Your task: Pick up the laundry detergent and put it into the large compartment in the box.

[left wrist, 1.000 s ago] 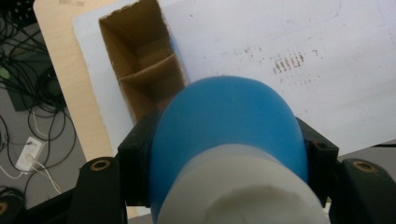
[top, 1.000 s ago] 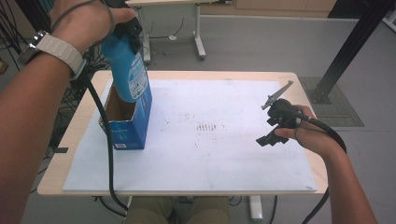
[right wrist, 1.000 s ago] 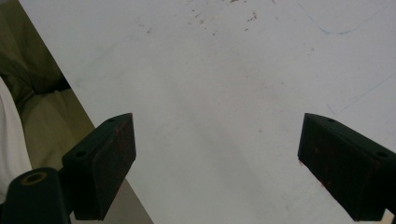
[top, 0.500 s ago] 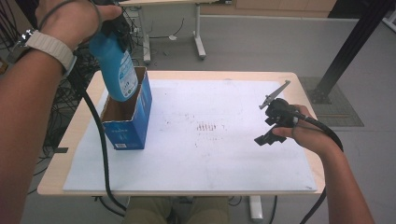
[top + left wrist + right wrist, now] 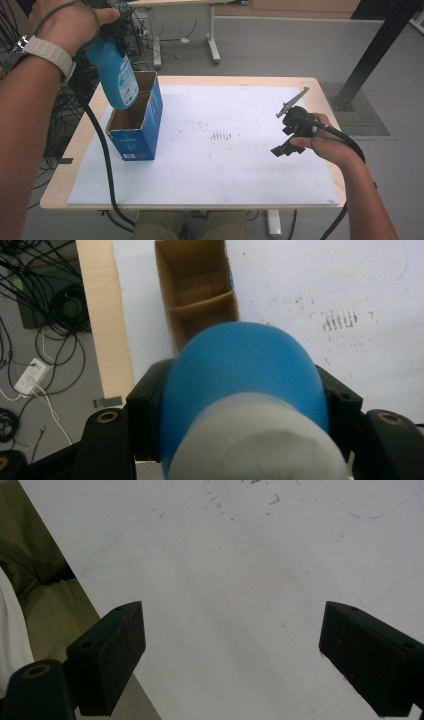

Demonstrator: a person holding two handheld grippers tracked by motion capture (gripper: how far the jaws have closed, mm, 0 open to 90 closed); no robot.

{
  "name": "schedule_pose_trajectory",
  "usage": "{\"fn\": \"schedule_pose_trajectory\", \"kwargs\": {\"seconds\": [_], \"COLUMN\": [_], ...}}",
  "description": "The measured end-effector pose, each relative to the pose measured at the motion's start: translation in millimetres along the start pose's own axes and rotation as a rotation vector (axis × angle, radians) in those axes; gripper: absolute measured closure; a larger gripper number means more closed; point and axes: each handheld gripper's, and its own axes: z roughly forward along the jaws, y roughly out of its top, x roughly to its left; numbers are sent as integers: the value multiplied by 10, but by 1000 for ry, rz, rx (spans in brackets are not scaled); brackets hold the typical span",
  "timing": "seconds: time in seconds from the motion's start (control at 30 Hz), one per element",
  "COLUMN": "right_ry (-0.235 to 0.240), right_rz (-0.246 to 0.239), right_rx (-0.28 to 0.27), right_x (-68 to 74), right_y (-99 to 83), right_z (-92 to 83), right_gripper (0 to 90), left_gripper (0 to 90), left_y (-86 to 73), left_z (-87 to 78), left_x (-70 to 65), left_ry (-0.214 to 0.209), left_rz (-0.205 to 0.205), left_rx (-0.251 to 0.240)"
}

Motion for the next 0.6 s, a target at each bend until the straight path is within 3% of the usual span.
{"fn": "schedule_pose_trajectory", "kwargs": {"seconds": [0.6], "right_ry": [8], "right_rz": [1], "right_rx": [12], "right_x": [-18], "right_y": [53], "right_z": [58], "right_gripper": [113], "left_gripper": [372], "left_y": [32], "left_z": [104], "left_x": [102], "left_ry": [17], "left_rz": [-47], "left_rx": [7]}}
